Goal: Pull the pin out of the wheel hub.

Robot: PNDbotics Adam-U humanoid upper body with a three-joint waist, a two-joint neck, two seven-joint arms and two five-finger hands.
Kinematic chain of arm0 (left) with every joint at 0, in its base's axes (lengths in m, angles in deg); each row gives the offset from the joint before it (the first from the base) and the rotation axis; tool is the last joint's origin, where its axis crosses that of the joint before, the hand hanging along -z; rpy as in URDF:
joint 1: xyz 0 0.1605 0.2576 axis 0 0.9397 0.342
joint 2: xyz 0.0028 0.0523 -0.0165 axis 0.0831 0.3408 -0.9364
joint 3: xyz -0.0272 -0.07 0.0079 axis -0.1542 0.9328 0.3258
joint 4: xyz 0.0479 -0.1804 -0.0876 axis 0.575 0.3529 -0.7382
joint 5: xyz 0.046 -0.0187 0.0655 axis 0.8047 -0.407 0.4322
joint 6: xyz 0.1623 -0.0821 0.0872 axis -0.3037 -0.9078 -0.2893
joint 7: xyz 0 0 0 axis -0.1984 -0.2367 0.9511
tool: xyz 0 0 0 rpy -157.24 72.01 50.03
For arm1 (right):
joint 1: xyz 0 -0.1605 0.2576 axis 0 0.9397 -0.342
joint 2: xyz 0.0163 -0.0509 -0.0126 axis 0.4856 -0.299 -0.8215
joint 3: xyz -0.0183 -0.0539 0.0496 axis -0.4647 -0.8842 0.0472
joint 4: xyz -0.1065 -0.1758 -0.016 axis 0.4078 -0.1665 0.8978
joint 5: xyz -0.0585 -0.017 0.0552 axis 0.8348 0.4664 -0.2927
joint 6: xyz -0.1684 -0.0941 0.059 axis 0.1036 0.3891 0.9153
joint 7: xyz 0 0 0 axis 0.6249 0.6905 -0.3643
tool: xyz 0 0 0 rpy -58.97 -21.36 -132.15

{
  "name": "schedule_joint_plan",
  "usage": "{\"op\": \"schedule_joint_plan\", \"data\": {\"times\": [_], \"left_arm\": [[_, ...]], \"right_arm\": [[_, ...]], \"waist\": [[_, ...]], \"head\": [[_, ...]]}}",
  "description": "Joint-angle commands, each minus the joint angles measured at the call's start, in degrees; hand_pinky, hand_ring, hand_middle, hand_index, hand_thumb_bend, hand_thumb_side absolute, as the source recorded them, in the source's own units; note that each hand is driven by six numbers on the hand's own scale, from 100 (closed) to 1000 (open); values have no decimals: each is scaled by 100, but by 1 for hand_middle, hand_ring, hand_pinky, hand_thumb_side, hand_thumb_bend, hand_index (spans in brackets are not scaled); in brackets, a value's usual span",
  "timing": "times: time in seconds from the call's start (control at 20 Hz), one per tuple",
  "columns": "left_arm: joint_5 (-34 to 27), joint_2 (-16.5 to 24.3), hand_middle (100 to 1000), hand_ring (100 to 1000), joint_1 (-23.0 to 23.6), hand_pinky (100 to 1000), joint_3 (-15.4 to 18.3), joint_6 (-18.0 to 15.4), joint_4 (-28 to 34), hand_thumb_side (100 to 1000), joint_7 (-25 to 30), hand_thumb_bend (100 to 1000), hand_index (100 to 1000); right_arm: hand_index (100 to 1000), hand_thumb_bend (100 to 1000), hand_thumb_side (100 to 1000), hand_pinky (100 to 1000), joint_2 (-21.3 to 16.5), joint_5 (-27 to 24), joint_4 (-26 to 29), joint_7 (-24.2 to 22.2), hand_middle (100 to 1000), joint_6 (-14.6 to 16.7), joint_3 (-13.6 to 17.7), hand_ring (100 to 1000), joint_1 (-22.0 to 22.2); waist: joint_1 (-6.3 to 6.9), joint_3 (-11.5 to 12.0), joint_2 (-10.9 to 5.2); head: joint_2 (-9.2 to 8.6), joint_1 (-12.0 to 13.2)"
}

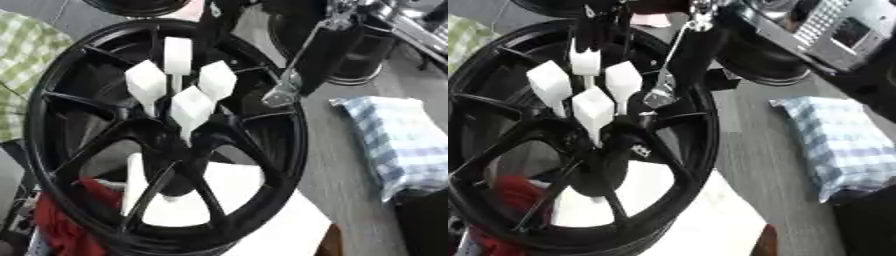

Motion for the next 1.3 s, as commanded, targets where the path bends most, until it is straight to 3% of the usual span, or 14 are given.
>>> {"op": "schedule_joint_plan", "data": {"times": [0.05, 0.45, 1.3], "left_arm": [[29, 70, 757, 860, -29, 841, 48, 17, 116, 918, 3, 236, 802], [75, 1, 758, 861, -50, 841, 40, 64, 116, 926, 35, 231, 803], [157, -65, 758, 863, -103, 840, 19, 95, 116, 937, 107, 222, 801]], "right_arm": [[782, 471, 100, 783, -36, -25, 65, 77, 697, -186, 43, 777, -137], [780, 469, 100, 779, -3, 144, 65, 203, 696, -516, -9, 776, -95], [767, 459, 100, 768, -167, 732, 65, 292, 684, -597, 106, 768, 320]], "waist": [[40, 21, -34], [-39, 56, 92], [-110, 151, 262]], "head": [[-47, -56], [-118, -92], [-228, -123]]}}
